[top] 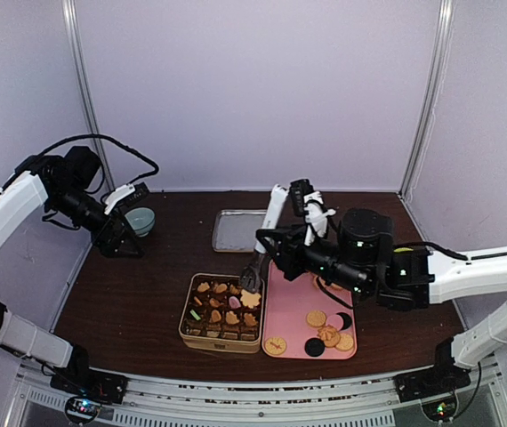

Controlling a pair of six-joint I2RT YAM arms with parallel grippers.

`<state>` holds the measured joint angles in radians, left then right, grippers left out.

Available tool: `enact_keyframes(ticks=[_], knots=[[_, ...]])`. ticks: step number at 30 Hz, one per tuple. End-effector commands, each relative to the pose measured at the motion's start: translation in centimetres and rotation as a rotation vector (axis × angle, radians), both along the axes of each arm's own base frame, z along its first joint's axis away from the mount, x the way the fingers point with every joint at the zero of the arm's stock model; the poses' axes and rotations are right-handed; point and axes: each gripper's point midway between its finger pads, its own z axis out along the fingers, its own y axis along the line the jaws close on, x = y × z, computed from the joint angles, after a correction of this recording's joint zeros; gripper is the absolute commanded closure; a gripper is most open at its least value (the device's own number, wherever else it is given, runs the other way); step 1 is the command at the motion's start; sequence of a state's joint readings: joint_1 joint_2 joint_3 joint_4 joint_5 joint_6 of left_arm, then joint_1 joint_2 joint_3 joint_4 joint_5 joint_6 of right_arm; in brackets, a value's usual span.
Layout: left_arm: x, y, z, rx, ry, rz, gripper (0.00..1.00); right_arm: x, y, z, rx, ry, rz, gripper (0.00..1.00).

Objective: Pack the cookies
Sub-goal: Place the fake cookies in the empty pocket of the box.

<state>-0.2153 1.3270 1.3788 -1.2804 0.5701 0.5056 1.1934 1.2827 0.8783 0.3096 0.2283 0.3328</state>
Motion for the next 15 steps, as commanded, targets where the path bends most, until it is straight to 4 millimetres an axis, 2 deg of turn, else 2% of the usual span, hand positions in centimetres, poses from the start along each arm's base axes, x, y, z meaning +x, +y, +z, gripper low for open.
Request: enact_keyframes(ticks=[1,4,8,11,15], knots=[[1.2,1.6,-1.2,0.029,0.011,0.086,0.02,-1.2,6.2,1.8,0.004,-0.067,0.099,1.0],[2.0,3.2,-2.7,0.074,0.018,0.156,0.02,-1.8,10.3,1.0,0.005,-0.057,0.177,1.0],[2.2,4.6,-4.7,0.081,0.076,0.207,0.02,-2.7,14.1,0.1,-0.031,-0.068,0.233,1.0],[2.3,5.2,-5.0,0.075,0.081,0.235,0.02,-2.8,15.9,-0.9,-0.055,-0.07,0.248,1.0],[2.2,5.4,-5.4,0.079,0.078,0.241,0.02,-2.6,17.0,-1.8,-0.081,-0.076,0.248,1.0]])
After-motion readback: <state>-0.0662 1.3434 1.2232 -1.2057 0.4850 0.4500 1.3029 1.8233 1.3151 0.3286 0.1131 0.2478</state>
